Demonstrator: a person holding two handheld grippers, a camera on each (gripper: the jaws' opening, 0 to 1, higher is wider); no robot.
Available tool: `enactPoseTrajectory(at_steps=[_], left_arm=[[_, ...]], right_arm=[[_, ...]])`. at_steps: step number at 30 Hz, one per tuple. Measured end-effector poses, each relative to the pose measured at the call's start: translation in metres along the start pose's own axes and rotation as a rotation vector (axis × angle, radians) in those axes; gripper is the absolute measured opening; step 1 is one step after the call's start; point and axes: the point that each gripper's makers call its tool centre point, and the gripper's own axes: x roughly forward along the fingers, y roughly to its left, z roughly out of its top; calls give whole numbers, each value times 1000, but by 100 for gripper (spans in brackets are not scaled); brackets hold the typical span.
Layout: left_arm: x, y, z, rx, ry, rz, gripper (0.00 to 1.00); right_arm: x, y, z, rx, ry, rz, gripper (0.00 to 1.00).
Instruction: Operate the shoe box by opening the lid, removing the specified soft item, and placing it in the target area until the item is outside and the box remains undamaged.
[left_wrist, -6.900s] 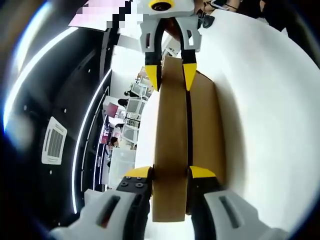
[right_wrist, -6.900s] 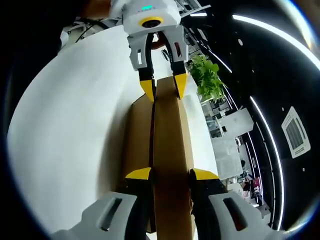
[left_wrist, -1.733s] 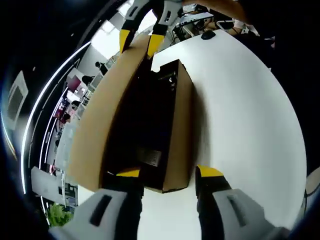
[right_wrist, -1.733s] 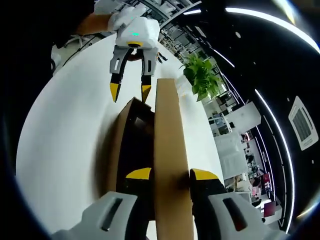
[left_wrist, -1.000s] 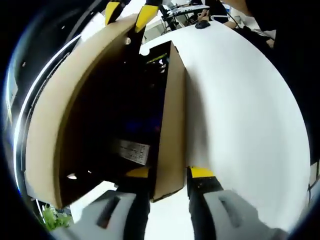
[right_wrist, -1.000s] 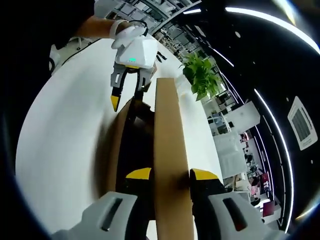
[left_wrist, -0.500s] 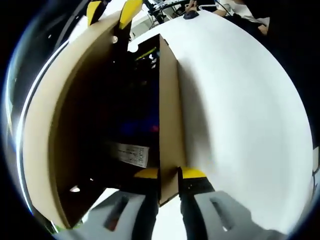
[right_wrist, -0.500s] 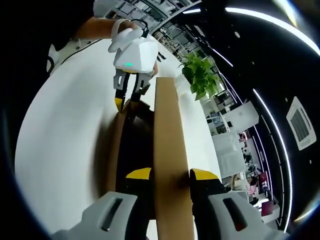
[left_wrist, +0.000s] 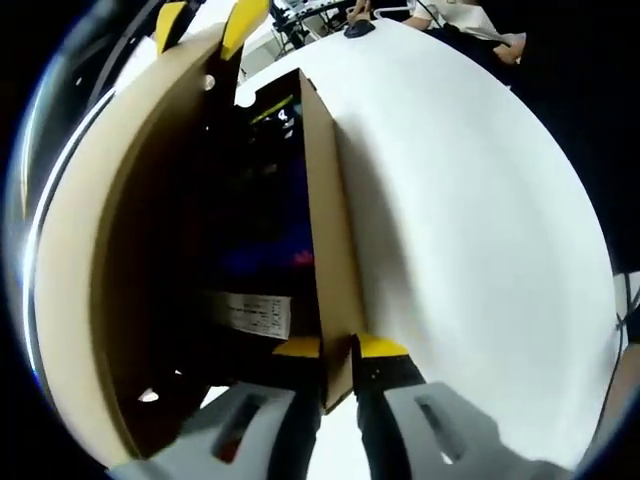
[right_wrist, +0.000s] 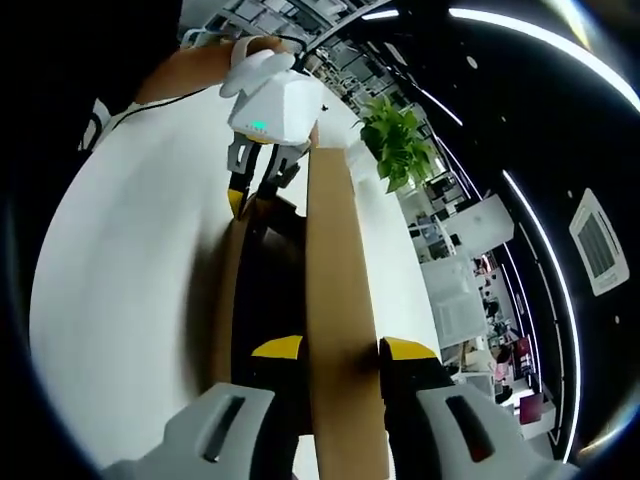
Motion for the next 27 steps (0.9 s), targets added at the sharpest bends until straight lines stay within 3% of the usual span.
enactPoseTrajectory(at_steps=[8, 17, 20, 27], left_arm=[[1, 1, 1, -11, -48, 5, 9], [2, 1, 2, 5, -36, 0, 9], [4, 9, -6, 0, -35, -1, 9], [4, 6, -1, 1, -47, -2, 9]], right_arm=[[0, 3, -2, -10, 27, -14, 28], [1, 3, -3, -34, 74, -67, 28], [2, 4, -2, -54, 86, -93, 28], [1, 1, -3, -72, 106, -146, 28]])
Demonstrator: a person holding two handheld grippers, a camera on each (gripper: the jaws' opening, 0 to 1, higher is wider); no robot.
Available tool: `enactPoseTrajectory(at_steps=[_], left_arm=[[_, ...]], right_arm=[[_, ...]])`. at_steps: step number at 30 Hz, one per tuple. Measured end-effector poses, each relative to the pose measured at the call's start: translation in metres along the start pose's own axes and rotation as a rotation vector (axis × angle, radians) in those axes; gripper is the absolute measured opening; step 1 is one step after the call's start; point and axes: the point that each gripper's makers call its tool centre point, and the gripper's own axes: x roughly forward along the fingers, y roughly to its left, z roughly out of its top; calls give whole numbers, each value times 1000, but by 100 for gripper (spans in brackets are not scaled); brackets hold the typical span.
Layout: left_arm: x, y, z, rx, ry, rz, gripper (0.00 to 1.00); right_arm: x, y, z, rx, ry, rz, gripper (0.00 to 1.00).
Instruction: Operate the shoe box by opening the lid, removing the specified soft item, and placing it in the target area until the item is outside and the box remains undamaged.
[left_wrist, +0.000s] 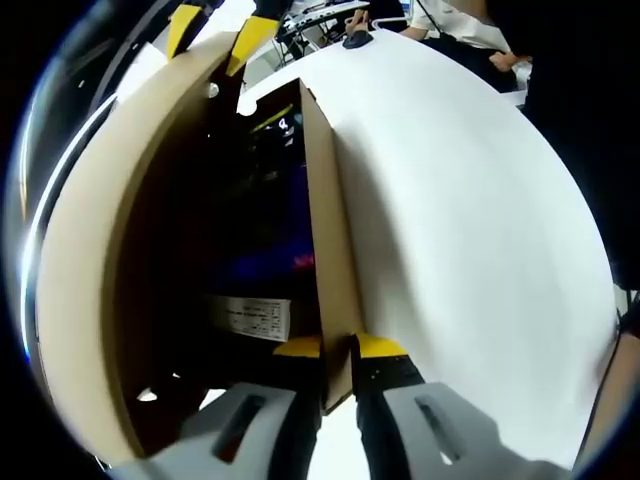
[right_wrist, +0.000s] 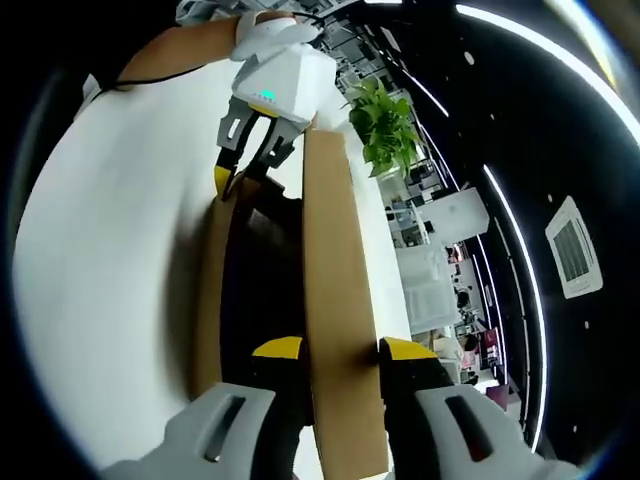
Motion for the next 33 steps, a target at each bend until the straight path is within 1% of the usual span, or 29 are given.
enactPoseTrajectory(at_steps=[5, 6, 8, 10, 13, 16, 17, 19, 22, 23, 28, 30, 33], left_arm=[[0, -2, 2, -1, 3, 1, 9], [0, -3, 2, -3, 4, 2, 9], [0, -4, 3, -4, 6, 4, 9], [0, -4, 3, -2, 8, 3, 9], [-1, -6, 4, 0, 7, -1, 9], [-1, -6, 5, 1, 6, -3, 9], [-1, -6, 5, 5, 7, -2, 9], [-1, -7, 5, 8, 9, -1, 9], [-2, -9, 6, 4, 4, -1, 9], [-2, -10, 6, 5, 1, -2, 9], [-2, -10, 5, 3, 2, -3, 9], [-2, -10, 5, 4, 1, -4, 9], [-2, -9, 4, 0, -2, -5, 9]], right_arm=[[-1, -9, 0, -14, 12, -74, 26], [-2, -13, 0, -19, 14, -109, 25], [-3, -19, 1, -26, 19, -153, 24], [-1, -18, 1, -17, 28, -157, 23], [1, -23, 1, -67, 54, -210, 22], [3, -26, 1, -94, 75, -248, 21], [4, -29, 0, -124, 89, -269, 21], [5, -31, 0, -155, 110, -299, 20], [9, -39, -4, -191, 131, -333, 18], [9, -38, -3, -201, 136, -345, 18], [12, -44, -3, -235, 154, -370, 17], [11, -42, -2, -256, 162, -378, 16], [11, -44, -2, -259, 161, -389, 16]])
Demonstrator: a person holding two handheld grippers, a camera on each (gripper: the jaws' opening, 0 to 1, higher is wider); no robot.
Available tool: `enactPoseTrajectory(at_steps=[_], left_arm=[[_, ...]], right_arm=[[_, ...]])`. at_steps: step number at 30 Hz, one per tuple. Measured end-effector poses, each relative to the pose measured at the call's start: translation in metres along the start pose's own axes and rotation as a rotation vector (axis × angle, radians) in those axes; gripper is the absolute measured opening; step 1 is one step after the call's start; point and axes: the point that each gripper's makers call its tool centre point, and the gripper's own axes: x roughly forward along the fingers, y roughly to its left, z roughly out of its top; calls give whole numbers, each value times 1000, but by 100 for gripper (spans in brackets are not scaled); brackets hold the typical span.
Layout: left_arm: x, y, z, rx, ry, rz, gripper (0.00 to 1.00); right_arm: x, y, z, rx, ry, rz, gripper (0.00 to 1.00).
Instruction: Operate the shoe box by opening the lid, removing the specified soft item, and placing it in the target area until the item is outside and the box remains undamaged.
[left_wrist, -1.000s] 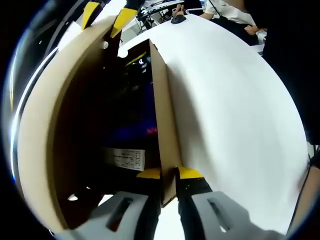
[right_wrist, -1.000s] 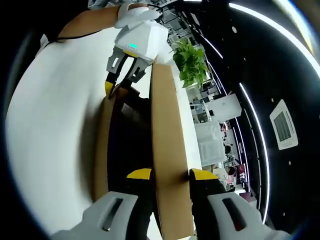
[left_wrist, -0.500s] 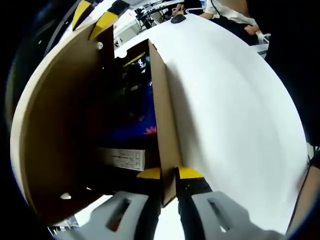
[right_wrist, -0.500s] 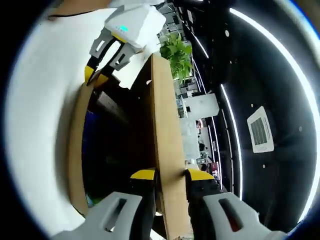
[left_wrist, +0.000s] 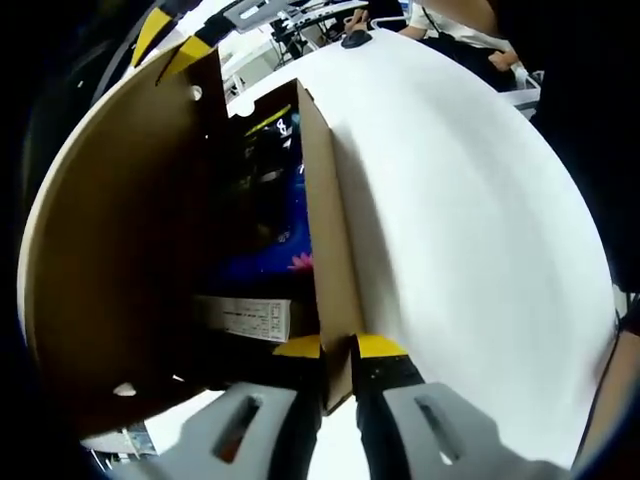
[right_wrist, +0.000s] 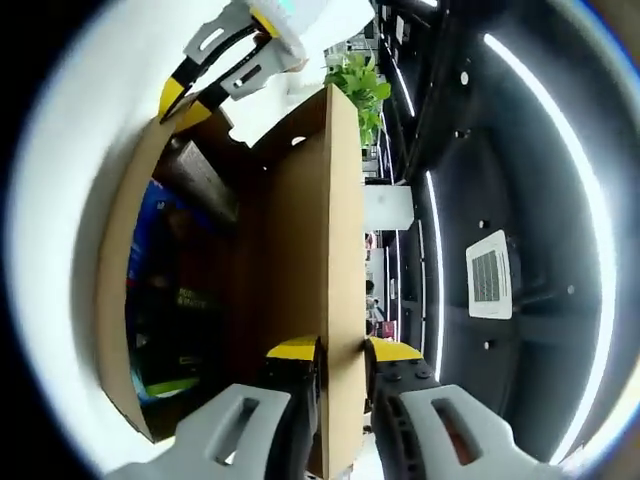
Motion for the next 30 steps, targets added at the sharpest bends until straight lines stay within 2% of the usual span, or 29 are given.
enactPoseTrajectory(at_steps=[11, 30], left_arm=[[0, 2, -1, 3, -7, -2, 9], [1, 3, -1, 2, -6, -4, 9]], right_arm=[[5, -7, -1, 11, -1, -4, 15], [17, -18, -4, -47, 27, -64, 10]])
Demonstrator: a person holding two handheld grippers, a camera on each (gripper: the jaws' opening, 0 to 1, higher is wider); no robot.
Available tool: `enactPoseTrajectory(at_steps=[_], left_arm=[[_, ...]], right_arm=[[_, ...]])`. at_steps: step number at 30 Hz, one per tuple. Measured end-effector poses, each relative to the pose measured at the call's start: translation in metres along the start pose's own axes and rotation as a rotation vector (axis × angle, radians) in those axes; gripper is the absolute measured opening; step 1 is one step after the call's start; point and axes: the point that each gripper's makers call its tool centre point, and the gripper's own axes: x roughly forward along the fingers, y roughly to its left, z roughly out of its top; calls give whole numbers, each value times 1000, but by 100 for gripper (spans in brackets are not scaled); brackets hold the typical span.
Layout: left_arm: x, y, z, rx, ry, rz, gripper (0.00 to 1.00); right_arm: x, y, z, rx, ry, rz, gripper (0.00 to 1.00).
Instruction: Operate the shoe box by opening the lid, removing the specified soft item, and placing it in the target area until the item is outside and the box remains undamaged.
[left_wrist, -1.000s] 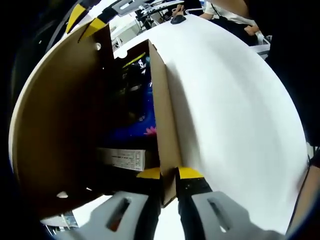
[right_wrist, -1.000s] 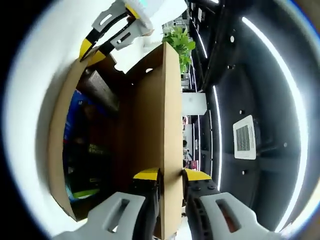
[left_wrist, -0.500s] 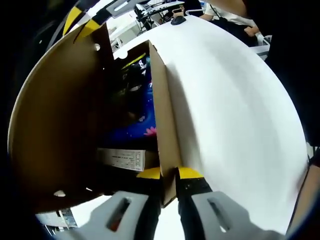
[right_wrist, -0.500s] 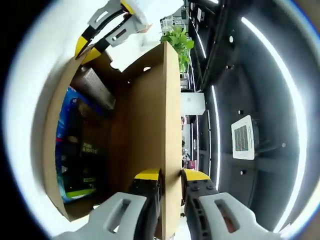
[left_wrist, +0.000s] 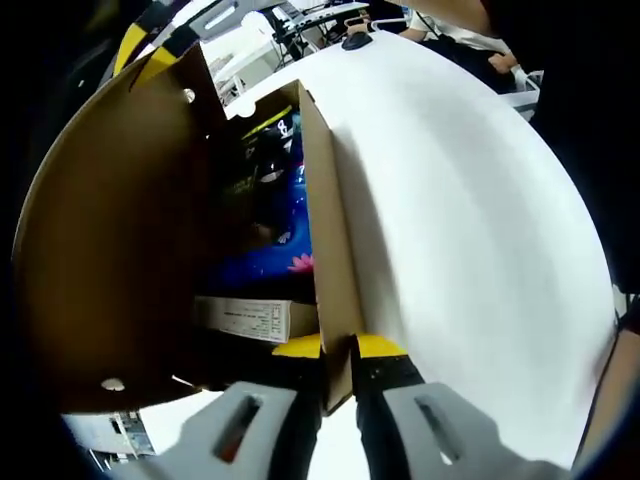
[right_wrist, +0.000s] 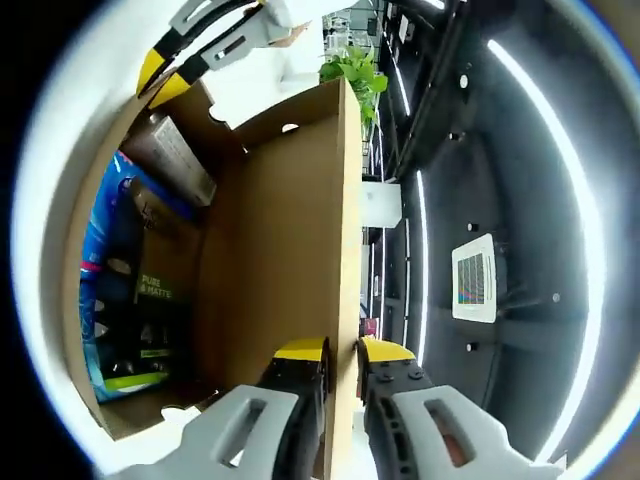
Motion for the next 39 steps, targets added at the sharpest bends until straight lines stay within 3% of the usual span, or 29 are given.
enactPoseTrajectory(at_steps=[10, 16, 21, 39], left_arm=[[0, 0, 0, -9, -6, -2, 9], [0, 0, 1, -8, -7, -1, 9], [1, 1, 1, -7, -5, 0, 9], [1, 1, 2, 9, -2, 3, 9]], right_arm=[[6, -4, -2, 1, 8, 23, 9], [10, -6, -3, 7, 0, 68, 9], [17, -8, -6, 64, -24, 123, 9], [40, -11, -13, 94, -40, 247, 9]])
